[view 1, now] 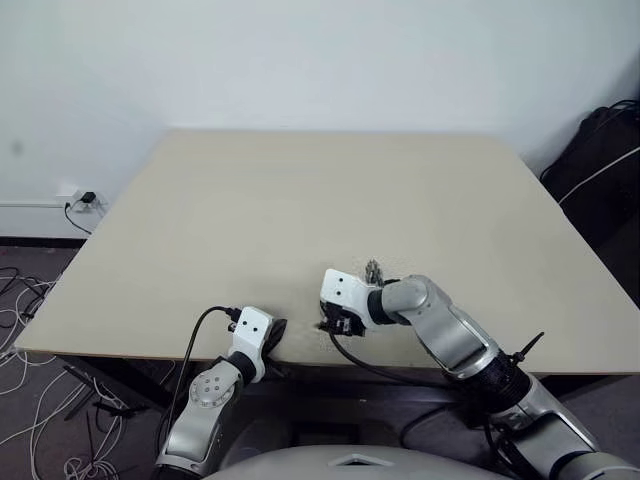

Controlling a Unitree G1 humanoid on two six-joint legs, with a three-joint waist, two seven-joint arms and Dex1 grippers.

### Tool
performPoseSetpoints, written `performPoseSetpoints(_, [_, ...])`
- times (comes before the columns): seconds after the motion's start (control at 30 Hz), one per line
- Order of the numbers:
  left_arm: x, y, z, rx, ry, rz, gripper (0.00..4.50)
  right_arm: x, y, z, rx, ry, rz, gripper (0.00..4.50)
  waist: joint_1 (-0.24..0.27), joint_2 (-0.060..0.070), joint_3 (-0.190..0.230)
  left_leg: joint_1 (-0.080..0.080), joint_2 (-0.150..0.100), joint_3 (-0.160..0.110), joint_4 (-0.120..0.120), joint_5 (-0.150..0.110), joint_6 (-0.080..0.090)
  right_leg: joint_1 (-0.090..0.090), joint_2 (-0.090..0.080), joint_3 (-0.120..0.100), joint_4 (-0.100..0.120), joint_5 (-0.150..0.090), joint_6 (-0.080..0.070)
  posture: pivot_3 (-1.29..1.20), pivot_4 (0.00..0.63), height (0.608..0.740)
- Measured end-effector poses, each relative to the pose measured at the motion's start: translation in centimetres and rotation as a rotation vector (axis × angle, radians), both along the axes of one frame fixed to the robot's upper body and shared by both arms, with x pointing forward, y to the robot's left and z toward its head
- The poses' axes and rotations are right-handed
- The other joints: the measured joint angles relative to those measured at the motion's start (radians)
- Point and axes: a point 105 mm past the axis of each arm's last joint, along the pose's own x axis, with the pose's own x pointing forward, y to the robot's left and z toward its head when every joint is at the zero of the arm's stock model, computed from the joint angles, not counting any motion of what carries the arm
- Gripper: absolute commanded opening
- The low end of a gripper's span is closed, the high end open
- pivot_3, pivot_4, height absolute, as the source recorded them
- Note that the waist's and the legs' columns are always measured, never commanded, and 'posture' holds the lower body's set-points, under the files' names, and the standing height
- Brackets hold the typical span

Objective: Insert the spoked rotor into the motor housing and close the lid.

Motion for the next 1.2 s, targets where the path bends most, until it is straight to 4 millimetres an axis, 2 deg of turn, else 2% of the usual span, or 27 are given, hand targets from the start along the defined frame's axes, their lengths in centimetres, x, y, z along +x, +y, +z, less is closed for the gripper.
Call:
performPoseSetpoints(0.17, [-0.1, 0.0, 0.0, 0.0, 0.001, -0.004, 0.0, 1.4, 1.8, 3.7, 0.189, -0.107, -0.084, 2.32, -0.001, 0.0, 0.0, 0.0, 0.0, 0.0, 0.0, 0.0, 0.0, 0.0, 0.0, 0.0, 0.0, 0.0, 0.0, 0.0, 0.0, 0.74])
performPoseSetpoints(0.3, [-0.2, 0.0, -0.1, 0.001, 0.007, -0.003, 0.0, 3.4, 1.1, 6.1, 0.292, -0.225, -0.232, 2.32, 0.0, 0.0, 0.0, 0.0, -0.001, 0.0, 0.0, 0.0, 0.0, 0.0, 0.0, 0.0, 0.0, 0.0, 0.0, 0.0, 0.0, 0.74])
performPoseSetpoints(0.4, [-0.3, 0.1, 0.0, 0.001, 0.007, -0.004, 0.0, 5.3, -1.0, 7.3, 0.309, -0.32, -0.407, 1.75, -0.001, 0.001, 0.0, 0.0, -0.001, 0.0, -0.001, 0.0, -0.001, -0.001, 0.0, 0.0, 0.0, 0.0, 0.0, 0.0, 0.0, 0.74])
performPoseSetpoints(0.5, [-0.3, 0.1, 0.0, 0.003, 0.008, -0.006, 0.0, 7.3, -4.7, 7.7, 0.255, -0.417, -0.619, 0.76, -0.001, 0.001, 0.0, 0.0, -0.001, 0.0, -0.001, 0.001, -0.001, -0.001, 0.0, 0.0, 0.0, 0.0, 0.0, 0.0, 0.0, 0.74])
performPoseSetpoints(0.57, [-0.3, 0.1, 0.0, 0.004, 0.01, -0.009, 0.0, 8.0, -6.9, 7.5, 0.204, -0.458, -0.725, 0.12, -0.002, 0.002, -0.001, 0.0, -0.001, 0.001, -0.002, 0.002, -0.003, -0.001, 0.0, 0.001, 0.0, 0.0, 0.0, 0.0, 0.0, 0.74])
performPoseSetpoints(0.63, [-0.3, 0.1, 0.0, 0.004, 0.015, -0.014, 0.0, 8.2, -9.0, 7.1, 0.137, -0.497, -0.805, 0.03, -0.004, 0.003, -0.001, 0.0, -0.001, 0.001, -0.002, 0.002, -0.004, -0.001, 0.0, 0.001, 0.0, 0.0, 0.0, 0.0, 0.0, 0.74])
performPoseSetpoints(0.77, [-0.1, 0.0, 0.1, 0.005, 0.012, -0.027, 0.0, 7.2, -13.4, 4.8, -0.042, -0.479, -0.921, 0.03, -0.004, 0.003, -0.001, 0.0, -0.001, 0.001, -0.002, 0.002, -0.003, -0.001, -0.001, 0.001, 0.0, 0.0, 0.0, 0.0, 0.0, 0.74])
performPoseSetpoints(0.87, [0.0, 0.0, 0.2, 0.006, 0.009, -0.031, 0.0, 5.4, -15.3, 2.5, -0.163, -0.384, -0.914, 0.03, -0.009, 0.004, -0.001, 0.0, -0.001, 0.001, -0.002, 0.0, 0.0, -0.001, -0.001, 0.002, 0.0, 0.0, 0.0, 0.0, 0.0, 0.74])
performPoseSetpoints(1.03, [0.2, 0.1, 0.4, 0.013, 0.001, -0.037, 0.0, 1.5, -14.6, -0.2, -0.208, -0.194, -0.794, 0.03, -0.016, 0.003, -0.001, 0.0, 0.0, 0.001, -0.002, -0.001, 0.002, 0.0, -0.001, 0.002, 0.0, -0.001, 0.0, 0.0, 0.0, 0.74])
performPoseSetpoints(1.2, [0.2, 0.1, 0.3, 0.018, 0.01, -0.041, 0.0, 0.2, -13.1, -0.4, -0.119, -0.139, -0.751, 0.03, -0.016, 0.002, 0.0, 0.001, 0.0, 0.001, 0.0, 0.0, 0.001, 0.001, -0.001, 0.002, 0.0, -0.004, 0.005, 0.0, 0.0, 0.74])
